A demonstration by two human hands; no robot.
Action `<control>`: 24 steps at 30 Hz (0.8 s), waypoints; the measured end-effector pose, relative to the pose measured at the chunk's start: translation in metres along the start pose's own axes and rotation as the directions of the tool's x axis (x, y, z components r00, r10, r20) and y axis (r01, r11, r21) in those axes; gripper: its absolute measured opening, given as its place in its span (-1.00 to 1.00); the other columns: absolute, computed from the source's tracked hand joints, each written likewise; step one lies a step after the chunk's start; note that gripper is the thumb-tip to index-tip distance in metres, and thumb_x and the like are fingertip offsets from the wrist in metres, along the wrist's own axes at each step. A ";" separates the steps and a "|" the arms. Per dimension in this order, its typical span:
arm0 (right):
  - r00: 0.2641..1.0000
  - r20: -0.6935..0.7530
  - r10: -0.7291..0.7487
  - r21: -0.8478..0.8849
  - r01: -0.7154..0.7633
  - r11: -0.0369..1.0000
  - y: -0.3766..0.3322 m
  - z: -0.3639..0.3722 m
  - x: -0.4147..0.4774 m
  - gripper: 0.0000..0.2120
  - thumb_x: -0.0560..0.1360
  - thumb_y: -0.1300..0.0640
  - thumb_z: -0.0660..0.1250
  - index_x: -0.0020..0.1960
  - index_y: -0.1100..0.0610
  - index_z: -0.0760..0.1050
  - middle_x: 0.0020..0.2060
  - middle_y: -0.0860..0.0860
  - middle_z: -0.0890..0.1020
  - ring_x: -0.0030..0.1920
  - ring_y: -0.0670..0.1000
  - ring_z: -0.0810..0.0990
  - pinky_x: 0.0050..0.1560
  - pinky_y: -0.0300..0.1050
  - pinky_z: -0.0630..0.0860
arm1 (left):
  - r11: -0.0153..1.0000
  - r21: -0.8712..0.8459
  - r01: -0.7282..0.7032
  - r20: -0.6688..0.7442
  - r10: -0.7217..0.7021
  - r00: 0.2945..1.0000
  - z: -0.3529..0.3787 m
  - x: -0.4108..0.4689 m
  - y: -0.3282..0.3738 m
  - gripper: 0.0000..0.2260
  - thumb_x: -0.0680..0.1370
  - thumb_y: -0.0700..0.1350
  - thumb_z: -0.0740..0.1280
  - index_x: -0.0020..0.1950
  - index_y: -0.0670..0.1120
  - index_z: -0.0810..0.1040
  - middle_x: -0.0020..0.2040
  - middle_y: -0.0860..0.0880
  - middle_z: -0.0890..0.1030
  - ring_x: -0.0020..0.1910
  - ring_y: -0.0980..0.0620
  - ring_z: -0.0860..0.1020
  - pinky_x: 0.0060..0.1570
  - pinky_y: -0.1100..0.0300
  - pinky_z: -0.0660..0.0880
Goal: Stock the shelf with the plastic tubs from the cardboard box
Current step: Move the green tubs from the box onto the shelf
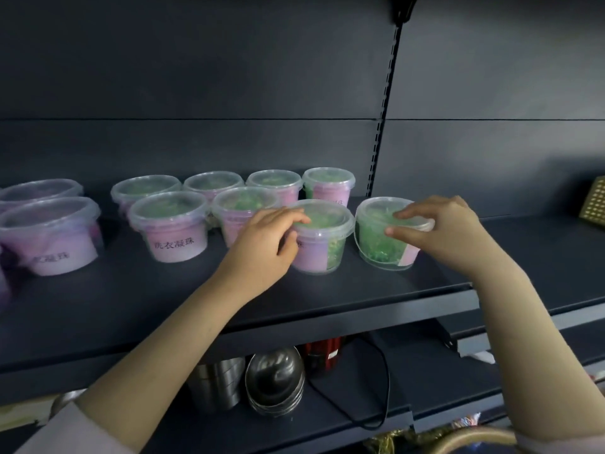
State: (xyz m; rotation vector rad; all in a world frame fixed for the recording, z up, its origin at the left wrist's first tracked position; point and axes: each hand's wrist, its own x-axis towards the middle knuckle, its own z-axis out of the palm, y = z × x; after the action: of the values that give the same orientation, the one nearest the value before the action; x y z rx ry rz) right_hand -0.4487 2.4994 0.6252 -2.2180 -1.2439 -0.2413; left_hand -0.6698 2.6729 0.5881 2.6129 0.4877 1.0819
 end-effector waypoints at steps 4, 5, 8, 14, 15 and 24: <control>0.996 -0.016 -0.086 -0.228 0.080 0.970 -0.009 0.006 0.013 -0.68 0.48 -0.23 0.27 0.04 -0.07 0.64 0.03 -0.04 0.54 0.18 0.07 0.41 0.30 0.02 0.12 | 0.983 0.167 -0.082 0.025 0.079 0.997 0.010 0.011 0.005 -0.75 0.58 -0.10 0.28 0.25 -0.01 0.57 0.22 0.08 0.59 0.18 -0.01 0.47 0.21 -0.02 0.41; 0.995 0.008 -0.103 -0.128 0.103 0.986 -0.004 0.001 0.014 -0.74 0.52 -0.14 0.25 0.05 -0.09 0.64 0.04 -0.04 0.54 0.18 0.05 0.42 0.35 0.02 0.10 | 0.975 0.201 -0.093 0.014 0.092 0.996 0.012 0.012 0.006 -0.75 0.58 -0.09 0.28 0.25 0.00 0.57 0.21 0.08 0.60 0.15 -0.01 0.49 0.19 -0.02 0.42; 0.978 0.109 -0.177 0.110 0.165 0.980 0.021 -0.012 0.014 -0.77 0.53 0.06 0.30 0.16 -0.08 0.60 0.07 -0.04 0.52 0.17 0.01 0.47 0.29 -0.09 0.27 | 0.972 0.220 -0.082 -0.014 0.087 0.996 0.015 0.015 0.006 -0.75 0.58 -0.07 0.28 0.24 0.02 0.58 0.21 0.10 0.60 0.14 0.00 0.50 0.19 -0.01 0.42; 0.970 -0.156 -0.188 -0.035 0.185 0.982 0.039 0.015 0.026 -0.67 0.40 -0.15 0.41 0.06 0.02 0.66 -0.07 0.02 0.54 0.01 0.15 0.42 0.07 -0.15 0.27 | 0.956 0.288 -0.056 -0.031 0.068 0.997 0.026 0.030 0.010 -0.76 0.58 -0.08 0.29 0.22 -0.02 0.59 0.18 0.08 0.62 0.11 -0.07 0.52 0.15 -0.04 0.41; 0.968 -0.175 -0.181 -0.039 0.176 0.984 0.038 0.019 0.032 -0.66 0.39 -0.16 0.42 0.04 0.03 0.67 -0.08 0.03 0.54 0.01 0.16 0.42 0.07 -0.15 0.27 | 0.947 0.316 -0.052 -0.025 0.063 0.998 0.028 0.033 0.011 -0.76 0.58 -0.07 0.28 0.22 -0.02 0.59 0.17 0.09 0.62 0.12 -0.07 0.51 0.14 -0.01 0.40; 0.960 -0.246 -0.134 0.239 0.194 0.951 0.036 0.052 0.071 -0.83 0.52 0.06 0.37 -0.02 0.10 0.70 -0.07 0.07 0.58 0.10 0.12 0.41 0.07 -0.37 0.20 | 0.907 0.421 0.010 -0.021 -0.002 1.000 0.039 0.061 0.005 -0.78 0.52 -0.04 0.26 0.11 0.02 0.59 0.03 0.10 0.65 0.10 -0.04 0.47 0.07 0.12 0.27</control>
State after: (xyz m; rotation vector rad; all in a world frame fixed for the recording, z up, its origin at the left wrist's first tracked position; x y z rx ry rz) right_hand -0.3861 2.5658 0.5983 -1.8091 -1.2569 -0.3642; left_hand -0.6004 2.6883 0.6018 2.9655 0.8157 1.1032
